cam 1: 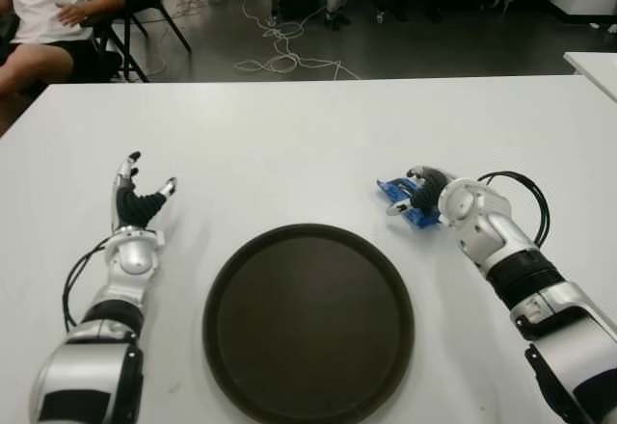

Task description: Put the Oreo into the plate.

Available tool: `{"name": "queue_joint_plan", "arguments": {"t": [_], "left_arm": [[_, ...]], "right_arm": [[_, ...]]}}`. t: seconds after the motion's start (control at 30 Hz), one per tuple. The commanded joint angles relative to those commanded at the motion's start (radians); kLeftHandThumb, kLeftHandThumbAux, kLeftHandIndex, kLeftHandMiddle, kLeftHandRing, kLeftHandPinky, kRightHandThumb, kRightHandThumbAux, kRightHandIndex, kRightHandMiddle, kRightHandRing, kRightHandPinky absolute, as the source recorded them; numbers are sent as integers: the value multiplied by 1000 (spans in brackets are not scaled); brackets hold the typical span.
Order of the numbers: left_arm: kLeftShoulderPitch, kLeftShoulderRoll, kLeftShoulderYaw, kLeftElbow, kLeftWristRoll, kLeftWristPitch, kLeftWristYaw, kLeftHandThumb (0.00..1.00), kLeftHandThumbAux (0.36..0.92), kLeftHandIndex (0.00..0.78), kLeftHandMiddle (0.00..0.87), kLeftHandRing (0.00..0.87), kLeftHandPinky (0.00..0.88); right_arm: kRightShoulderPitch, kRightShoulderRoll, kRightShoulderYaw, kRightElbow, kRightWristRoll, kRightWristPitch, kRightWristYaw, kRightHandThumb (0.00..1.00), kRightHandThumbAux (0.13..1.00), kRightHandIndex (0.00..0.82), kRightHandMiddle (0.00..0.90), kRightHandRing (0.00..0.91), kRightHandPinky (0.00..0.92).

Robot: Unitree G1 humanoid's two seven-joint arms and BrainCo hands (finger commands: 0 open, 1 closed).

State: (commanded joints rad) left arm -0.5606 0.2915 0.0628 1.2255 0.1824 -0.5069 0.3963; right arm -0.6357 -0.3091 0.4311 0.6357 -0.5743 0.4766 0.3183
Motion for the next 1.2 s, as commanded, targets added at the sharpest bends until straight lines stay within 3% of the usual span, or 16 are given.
{"name": "queue_joint_plan", "arguments": {"t": [0.33,0.63,1.2], "left_arm": [[0,0,-2,0,4,1,11,0,760,69,97,77,64],[-1,0,1,3,0,0,5,0,764,75,109,87,75],[1,-2,4,1,-4,-8,2,0,762,71,107,84,65]], "right_arm": [[0,-4,15,-3,-15,-5,1,0,642,90,105,45,0],[-1,-4,11,-6,-7,-1,12,0,637,119,124,60,0],[-3,-7,16,15,-13,-34,-12,0,654,102,112,46,0]]}}
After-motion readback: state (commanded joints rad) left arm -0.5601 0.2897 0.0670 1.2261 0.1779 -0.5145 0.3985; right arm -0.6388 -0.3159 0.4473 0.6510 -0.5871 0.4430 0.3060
